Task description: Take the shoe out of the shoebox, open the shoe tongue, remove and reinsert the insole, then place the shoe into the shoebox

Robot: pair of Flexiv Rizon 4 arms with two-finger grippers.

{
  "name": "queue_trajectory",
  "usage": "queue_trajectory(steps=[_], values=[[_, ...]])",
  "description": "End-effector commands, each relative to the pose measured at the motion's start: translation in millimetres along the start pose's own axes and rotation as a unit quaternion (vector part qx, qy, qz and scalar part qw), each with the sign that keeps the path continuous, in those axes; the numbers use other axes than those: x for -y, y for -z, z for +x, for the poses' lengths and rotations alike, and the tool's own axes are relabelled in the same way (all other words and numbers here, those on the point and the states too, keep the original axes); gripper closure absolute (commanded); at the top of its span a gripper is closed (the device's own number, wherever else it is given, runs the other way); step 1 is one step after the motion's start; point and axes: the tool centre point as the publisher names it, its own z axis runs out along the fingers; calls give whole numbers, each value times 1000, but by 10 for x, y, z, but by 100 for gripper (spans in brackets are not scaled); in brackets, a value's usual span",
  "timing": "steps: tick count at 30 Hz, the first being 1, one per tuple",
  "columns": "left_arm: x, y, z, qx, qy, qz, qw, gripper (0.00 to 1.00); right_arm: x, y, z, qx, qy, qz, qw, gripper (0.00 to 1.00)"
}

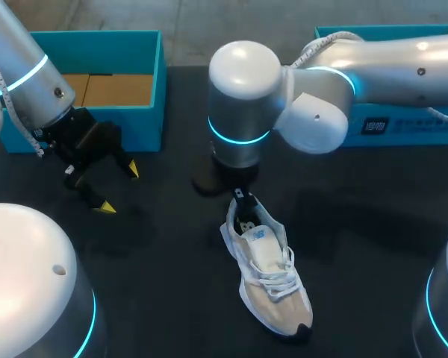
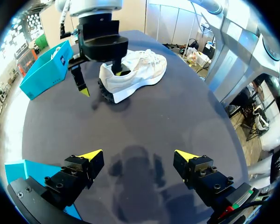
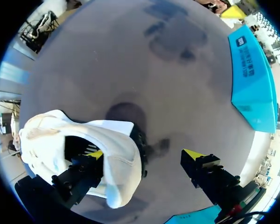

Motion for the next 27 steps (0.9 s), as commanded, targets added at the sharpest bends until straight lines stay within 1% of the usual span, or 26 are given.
queue_trajectory(steps=[1,8,9,10,11,12,14,15,16,17,21,27], values=[[4,5,7,0,0,-1,1000,0,45,-73,-38,-3,0,-6,1000,0],[4,5,7,0,0,-1,1000,0,77,-182,-75,-16,-1,-10,1000,0],[4,5,7,0,0,-1,1000,0,77,-190,-74,-17,-1,-10,1000,12],[4,5,7,0,0,-1,1000,0,76,-194,-69,-18,-1,-11,1000,38],[4,5,7,0,0,-1,1000,0,73,-197,-61,-19,-1,-11,1000,58],[4,5,7,0,0,-1,1000,0,71,-201,-53,-20,-1,-12,1000,62],[4,5,7,0,0,-1,1000,0,70,-219,-26,-23,0,-13,1000,65],[4,5,7,0,0,-1,1000,0,69,-231,-10,-24,-1,-14,1000,69],[4,5,7,0,0,-1,1000,0,64,-244,11,-27,-2,-15,1000,82],[4,5,7,0,0,-1,1000,0,60,-255,31,-28,-3,-17,999,100],[4,5,7,0,0,-1,1000,0,66,-236,100,-26,-13,-26,999,100],[4,5,7,0,0,-1,1000,0,50,-100,135,-13,-23,-31,999,100]])
